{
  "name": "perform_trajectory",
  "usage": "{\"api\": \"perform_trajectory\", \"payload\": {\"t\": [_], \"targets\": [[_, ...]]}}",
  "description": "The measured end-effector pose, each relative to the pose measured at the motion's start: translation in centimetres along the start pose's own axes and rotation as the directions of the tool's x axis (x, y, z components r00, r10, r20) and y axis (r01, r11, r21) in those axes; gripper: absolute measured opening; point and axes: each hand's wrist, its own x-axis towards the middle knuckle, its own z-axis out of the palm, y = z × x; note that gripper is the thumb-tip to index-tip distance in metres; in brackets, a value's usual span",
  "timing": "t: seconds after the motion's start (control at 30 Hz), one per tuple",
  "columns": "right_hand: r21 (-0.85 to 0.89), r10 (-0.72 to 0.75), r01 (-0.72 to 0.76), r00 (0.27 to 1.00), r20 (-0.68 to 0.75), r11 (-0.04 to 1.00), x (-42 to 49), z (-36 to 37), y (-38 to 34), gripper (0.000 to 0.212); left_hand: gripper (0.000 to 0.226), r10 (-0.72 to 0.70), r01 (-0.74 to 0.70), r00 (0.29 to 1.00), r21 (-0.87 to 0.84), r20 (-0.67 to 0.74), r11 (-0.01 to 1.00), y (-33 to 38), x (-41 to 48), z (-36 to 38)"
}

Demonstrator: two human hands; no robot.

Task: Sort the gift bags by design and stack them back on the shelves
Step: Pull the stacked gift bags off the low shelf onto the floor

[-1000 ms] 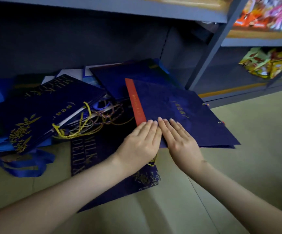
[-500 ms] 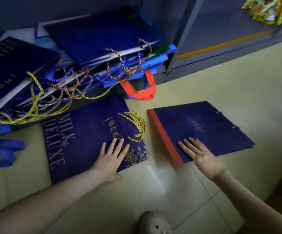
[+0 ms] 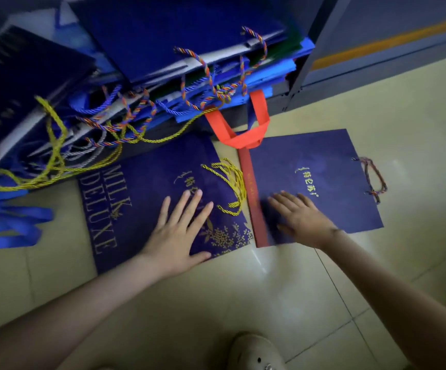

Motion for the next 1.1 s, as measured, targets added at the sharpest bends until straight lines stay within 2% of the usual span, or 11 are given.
{"api": "perform_trajectory", "payload": {"t": [0.1,0.23,0.37,0.5,0.57,0.63,0.73,0.83,0.9,1.0,1.1], "targets": [[0.013,-0.069,0.078,0.940,-0.335,0.997,2.6,-5.0,-3.1,0.046,0.076,-0.068,0.083,0.941,0.033,-0.330,0.996,-2.7,-0.3,-5.9],[-0.010,-0.158,0.217,0.678,-0.718,0.976,6.4,-12.6,-9.7,0.033,0.068,-0.214,0.326,0.792,0.100,-0.571,0.940,-8.2,-2.9,-12.2],[-0.085,-0.263,0.330,0.544,-0.797,0.940,9.7,-18.4,-17.6,0.041,0.079,-0.473,0.592,0.767,0.193,-0.433,0.782,-14.8,-6.0,-14.4],[-0.125,-0.302,0.318,0.601,-0.740,0.940,12.4,-20.9,-23.4,0.059,0.077,-0.700,0.706,0.708,0.094,-0.095,0.702,-18.5,-8.1,-14.3],[-0.191,-0.346,0.299,0.647,-0.680,0.935,13.2,-21.3,-25.4,0.068,0.069,-0.702,0.694,0.712,0.116,0.034,0.710,-18.8,-8.5,-13.9],[-0.233,-0.390,0.318,0.653,-0.649,0.919,13.4,-21.5,-27.1,0.075,0.068,-0.673,0.667,0.739,0.159,-0.019,0.728,-18.2,-8.8,-14.3],[-0.279,-0.461,0.371,0.628,-0.627,0.886,13.7,-21.5,-28.7,0.072,0.038,-0.561,0.593,0.803,0.170,-0.200,0.787,-16.6,-8.7,-14.9],[-0.330,-0.543,0.434,0.603,-0.585,0.838,14.5,-21.3,-28.4,0.049,0.042,-0.495,0.508,0.844,0.011,-0.208,0.861,-13.3,-8.7,-16.5],[-0.351,-0.555,0.431,0.618,-0.557,0.831,14.9,-21.4,-27.0,0.042,0.070,-0.476,0.451,0.874,-0.200,-0.098,0.870,-12.5,-9.2,-17.0],[-0.343,-0.578,0.467,0.607,-0.546,0.815,14.6,-21.4,-24.1,0.042,0.086,-0.261,0.201,0.963,-0.472,-0.066,0.859,-14.2,-11.2,-17.4],[-0.268,-0.564,0.513,0.600,-0.568,0.816,13.6,-22.1,-21.1,0.044,0.086,-0.202,0.137,0.967,-0.355,-0.153,0.925,-17.2,-13.7,-16.5]]}}
